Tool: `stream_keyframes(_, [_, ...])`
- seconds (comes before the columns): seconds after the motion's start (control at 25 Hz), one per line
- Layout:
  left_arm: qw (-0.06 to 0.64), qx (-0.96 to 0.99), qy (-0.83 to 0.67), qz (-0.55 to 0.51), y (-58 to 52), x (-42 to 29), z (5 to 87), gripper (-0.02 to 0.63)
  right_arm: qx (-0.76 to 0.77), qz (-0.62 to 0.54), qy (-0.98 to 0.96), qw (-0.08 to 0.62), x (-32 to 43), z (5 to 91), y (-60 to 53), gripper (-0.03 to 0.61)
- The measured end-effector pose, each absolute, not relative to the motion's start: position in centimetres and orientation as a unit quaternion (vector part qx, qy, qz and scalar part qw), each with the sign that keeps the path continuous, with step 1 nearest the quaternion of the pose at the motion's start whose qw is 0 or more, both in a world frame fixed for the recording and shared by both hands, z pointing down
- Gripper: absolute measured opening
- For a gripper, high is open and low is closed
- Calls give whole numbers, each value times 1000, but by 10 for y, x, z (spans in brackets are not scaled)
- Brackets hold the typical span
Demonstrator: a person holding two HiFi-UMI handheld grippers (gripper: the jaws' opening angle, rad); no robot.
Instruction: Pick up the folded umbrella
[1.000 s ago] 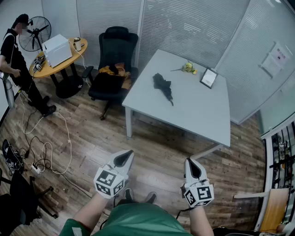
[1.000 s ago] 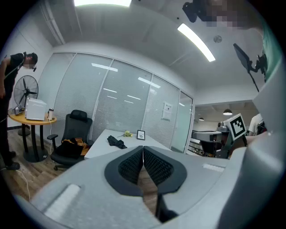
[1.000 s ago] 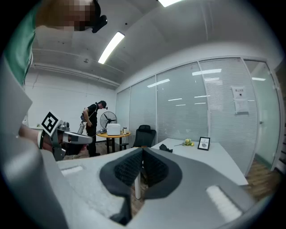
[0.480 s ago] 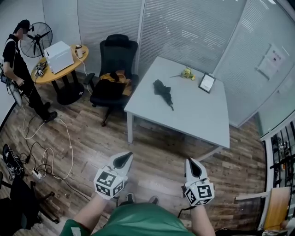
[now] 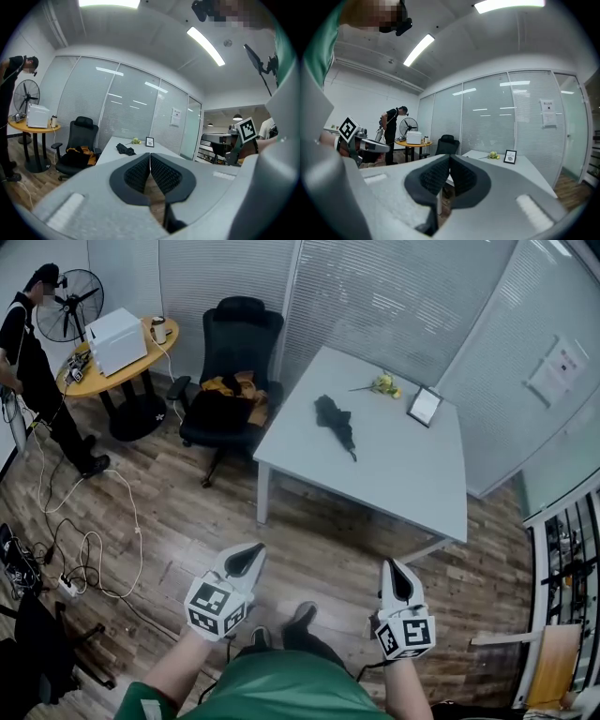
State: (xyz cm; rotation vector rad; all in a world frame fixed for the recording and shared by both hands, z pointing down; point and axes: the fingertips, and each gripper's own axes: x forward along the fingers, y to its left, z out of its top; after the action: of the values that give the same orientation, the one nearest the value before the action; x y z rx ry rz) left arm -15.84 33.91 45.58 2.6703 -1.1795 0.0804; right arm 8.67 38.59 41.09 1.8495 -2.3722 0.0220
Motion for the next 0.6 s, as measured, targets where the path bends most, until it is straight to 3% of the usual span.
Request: stream_keyframes(0.6, [97,888,-445,58,215,-124,450,12,569,42,-820,46,115,438,226,3])
